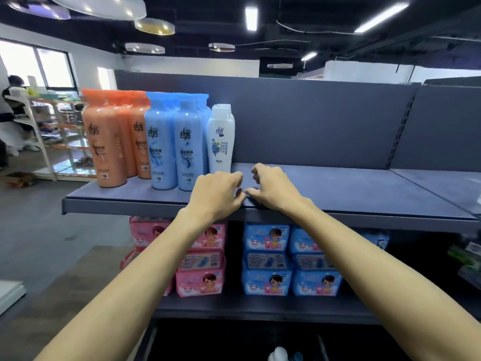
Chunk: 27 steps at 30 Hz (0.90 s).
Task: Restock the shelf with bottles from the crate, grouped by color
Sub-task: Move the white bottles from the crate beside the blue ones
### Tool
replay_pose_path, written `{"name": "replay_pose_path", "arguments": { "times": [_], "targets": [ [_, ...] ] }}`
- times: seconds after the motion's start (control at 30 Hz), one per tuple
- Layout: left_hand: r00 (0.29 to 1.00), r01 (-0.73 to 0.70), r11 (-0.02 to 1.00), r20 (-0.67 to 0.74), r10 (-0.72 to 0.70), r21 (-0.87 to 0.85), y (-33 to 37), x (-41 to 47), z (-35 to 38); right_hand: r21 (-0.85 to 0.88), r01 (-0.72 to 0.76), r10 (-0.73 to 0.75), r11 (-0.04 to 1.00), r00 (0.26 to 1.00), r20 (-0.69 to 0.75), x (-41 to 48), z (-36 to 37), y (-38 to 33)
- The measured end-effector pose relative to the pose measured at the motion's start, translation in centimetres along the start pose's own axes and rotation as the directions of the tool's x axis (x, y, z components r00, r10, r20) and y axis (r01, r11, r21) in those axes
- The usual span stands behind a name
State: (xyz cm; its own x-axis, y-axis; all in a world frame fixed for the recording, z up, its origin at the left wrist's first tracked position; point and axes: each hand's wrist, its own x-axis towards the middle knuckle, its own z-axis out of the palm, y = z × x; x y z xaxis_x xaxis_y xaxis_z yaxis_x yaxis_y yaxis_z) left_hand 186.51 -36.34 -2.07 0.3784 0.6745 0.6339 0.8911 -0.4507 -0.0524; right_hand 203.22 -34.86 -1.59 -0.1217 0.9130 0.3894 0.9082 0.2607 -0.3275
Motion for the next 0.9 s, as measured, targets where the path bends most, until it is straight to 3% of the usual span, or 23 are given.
{"name": "replay_pose_path", "arguments": {
  "times": [0.17, 0.33, 0.43, 0.63, 0.9],
  "targets": [
    [0.999, -0.025, 0.998, -0.029, 0.023, -0.063, 3.2, -1.7, -0.4, -0.088, 0.115, -0.122, 0.990, 0.989, -0.088, -5.8, -2.8, 1.3],
    [0.979, -0.162, 0.978, -0.148, 0.143, -0.128, 7.2, -6.3, 1.2, -0.089, 0.282, -0.295, 0.955, 0.930, -0.218, -13.4, -1.9, 3.7],
    [0.986, -0.157, 0.971, -0.075, 0.146, -0.180, 9.0, -9.0, 3.9, -0.058, 0.292, -0.298, 0.955, 0.926, -0.231, -16.8, 1.2, 5.8],
    [0.969, -0.086, 0.969, 0.208, 0.136, -0.232, 10.3, -13.8, 10.8, -0.019, 0.023, -0.021, 1.000, 0.992, 0.127, -21.5, 8.2, 10.3],
    [0.845, 0.066, 0.966, 0.528, 0.079, -0.249, 10.9, -21.9, 18.8, -0.117, -0.243, 0.268, 0.963, 0.831, 0.488, -26.9, 18.3, 14.5]
  ]
}}
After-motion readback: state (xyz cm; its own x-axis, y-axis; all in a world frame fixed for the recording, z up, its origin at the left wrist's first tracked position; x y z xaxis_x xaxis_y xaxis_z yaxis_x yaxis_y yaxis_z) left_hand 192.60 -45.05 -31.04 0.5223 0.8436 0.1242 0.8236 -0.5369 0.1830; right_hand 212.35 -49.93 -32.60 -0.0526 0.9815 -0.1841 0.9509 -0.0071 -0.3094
